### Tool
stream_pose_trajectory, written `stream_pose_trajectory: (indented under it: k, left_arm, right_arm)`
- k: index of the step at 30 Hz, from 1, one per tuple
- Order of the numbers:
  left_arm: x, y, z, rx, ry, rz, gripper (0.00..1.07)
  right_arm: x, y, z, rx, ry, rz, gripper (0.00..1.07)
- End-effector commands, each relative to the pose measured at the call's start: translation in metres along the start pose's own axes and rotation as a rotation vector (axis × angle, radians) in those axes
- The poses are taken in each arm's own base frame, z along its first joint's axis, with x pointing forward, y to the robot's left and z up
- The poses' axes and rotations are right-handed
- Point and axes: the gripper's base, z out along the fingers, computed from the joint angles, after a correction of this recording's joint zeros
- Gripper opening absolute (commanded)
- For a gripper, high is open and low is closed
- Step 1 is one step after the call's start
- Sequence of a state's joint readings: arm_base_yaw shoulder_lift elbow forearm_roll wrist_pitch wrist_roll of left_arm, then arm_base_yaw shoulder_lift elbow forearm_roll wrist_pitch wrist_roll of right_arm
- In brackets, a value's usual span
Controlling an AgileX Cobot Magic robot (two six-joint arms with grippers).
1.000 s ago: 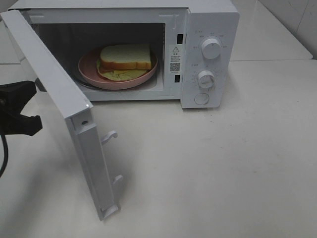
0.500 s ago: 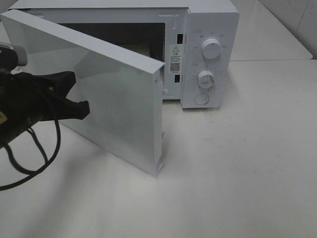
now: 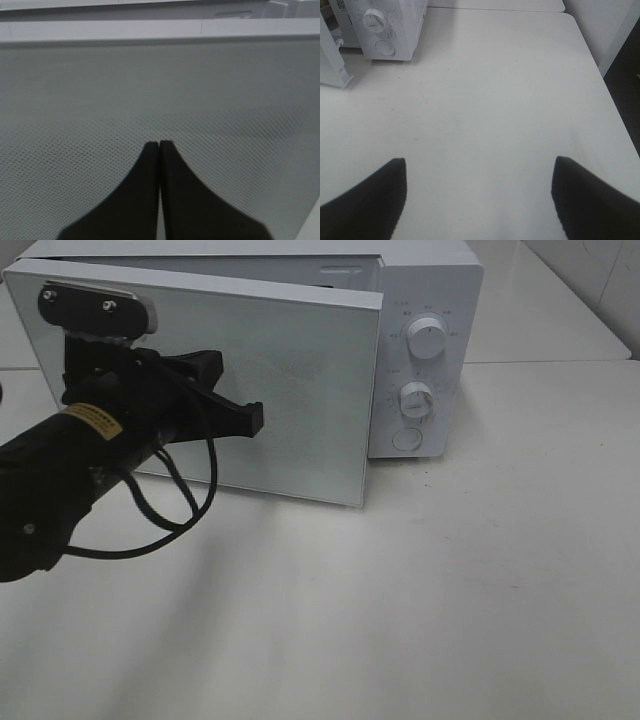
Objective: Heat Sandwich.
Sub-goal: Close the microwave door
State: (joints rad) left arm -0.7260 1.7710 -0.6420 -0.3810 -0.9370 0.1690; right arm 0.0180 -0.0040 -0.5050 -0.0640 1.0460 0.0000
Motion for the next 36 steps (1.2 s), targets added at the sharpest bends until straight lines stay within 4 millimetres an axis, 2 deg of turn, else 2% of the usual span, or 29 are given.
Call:
stream_pose_trajectory:
  k: [1,10,19,36]
  left_arm:
    - [-0.003,-0.010,0.013,0.004,-0.003,-0.001,0.00]
    - [-0.011,-0.023,0.045,-0.013,-0.005,-0.017,0.00]
    - [-0.008,-0.032,0.070,-0.003,0.006,-0.020,0.00]
    - [-0.016,-0.032,0.105,-0.040,-0.025,-0.047,0.00]
  right_arm:
    - [0.001,0.000,-0.003,0.008,-0.037,0.010,0.76]
    - [0.001,0.000,-0.003,0.008,-0.037,0.010,0.76]
    - [0.001,0.000,-0.003,0.008,-0.037,0.010,0.76]
    - [0.001,0.000,-0.003,0.008,-0.037,0.010,0.76]
